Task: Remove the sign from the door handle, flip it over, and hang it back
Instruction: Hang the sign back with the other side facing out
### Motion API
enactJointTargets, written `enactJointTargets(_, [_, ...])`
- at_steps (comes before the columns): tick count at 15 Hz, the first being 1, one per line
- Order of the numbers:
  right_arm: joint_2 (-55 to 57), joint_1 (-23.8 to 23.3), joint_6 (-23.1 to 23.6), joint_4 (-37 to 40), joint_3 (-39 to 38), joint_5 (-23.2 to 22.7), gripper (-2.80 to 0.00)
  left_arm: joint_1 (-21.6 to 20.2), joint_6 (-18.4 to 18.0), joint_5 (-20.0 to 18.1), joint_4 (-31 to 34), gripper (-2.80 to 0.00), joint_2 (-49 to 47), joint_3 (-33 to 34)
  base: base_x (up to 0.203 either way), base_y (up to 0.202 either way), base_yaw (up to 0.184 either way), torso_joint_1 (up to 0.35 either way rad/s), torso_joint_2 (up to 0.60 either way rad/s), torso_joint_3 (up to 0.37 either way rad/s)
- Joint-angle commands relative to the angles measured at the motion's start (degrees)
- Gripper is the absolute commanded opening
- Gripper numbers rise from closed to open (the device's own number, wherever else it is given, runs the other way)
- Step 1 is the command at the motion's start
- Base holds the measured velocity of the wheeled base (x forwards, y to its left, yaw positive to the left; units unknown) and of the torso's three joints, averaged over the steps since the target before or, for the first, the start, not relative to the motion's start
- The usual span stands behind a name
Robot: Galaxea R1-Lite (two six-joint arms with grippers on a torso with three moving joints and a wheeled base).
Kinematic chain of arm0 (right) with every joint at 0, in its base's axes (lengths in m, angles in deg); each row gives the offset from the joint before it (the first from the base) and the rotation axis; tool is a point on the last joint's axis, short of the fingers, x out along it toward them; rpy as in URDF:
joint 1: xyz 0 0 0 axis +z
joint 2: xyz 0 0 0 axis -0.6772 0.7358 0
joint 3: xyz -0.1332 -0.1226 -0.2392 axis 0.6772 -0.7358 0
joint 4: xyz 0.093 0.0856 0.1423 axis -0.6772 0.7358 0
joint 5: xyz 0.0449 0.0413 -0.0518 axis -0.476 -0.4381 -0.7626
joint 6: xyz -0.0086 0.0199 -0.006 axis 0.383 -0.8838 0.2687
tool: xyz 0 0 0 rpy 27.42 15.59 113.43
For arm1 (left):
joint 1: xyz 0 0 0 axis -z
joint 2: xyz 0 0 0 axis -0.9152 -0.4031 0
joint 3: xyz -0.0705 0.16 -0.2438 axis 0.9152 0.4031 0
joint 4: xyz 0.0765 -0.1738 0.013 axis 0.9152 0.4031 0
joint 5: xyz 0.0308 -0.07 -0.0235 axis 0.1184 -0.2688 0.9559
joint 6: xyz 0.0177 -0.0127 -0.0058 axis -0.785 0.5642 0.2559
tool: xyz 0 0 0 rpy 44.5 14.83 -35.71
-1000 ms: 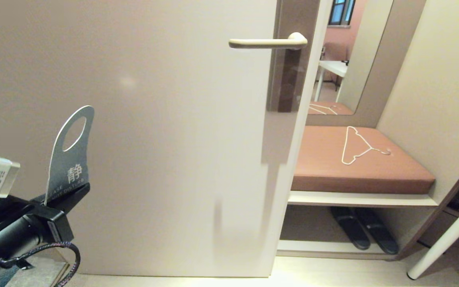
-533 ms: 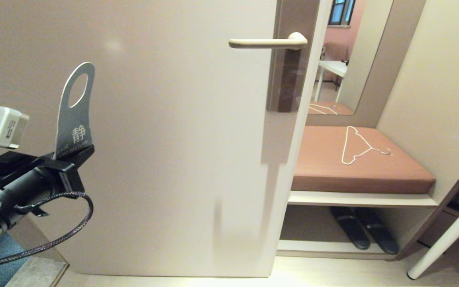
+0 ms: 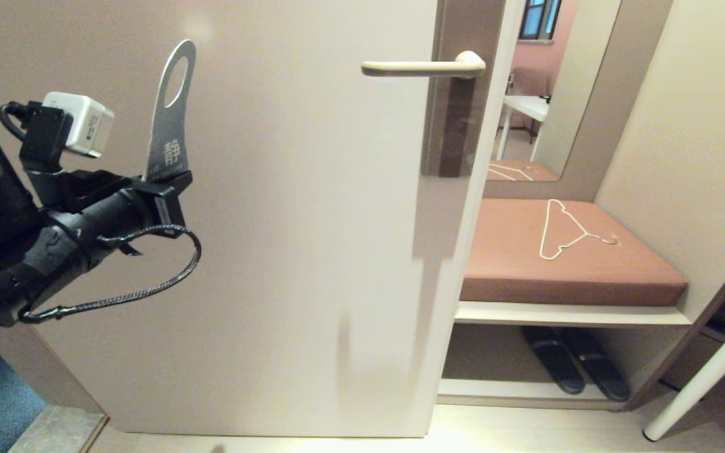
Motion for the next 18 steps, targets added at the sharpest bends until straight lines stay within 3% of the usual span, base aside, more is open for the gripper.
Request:
enactJointTargets(1, [-1.14, 0.01, 0.01, 0.03, 0.0, -0.02, -2.8, 1.31, -0.03, 0.14, -0.25, -2.8, -4.39, -3.9, 0.0, 0.0, 0.0, 0.0, 0.0, 0.0])
enactJointTargets(12, [-3.8, 0.0, 0.12, -0.59, -0.33, -0.02, -2.8, 9.51, -0.02, 0.2, -0.25, -2.8, -18.93, -22.57, 0.0, 0.0, 0.0, 0.0, 0.0, 0.0])
enactJointTargets(18, [-3.8, 0.0, 0.71, -0.68, -0.35, 0.07, -2.8, 12.0, 0.54, -0.32, -0.3, -2.8, -23.92, -26.63, 0.0, 0.0, 0.0, 0.0, 0.0, 0.0])
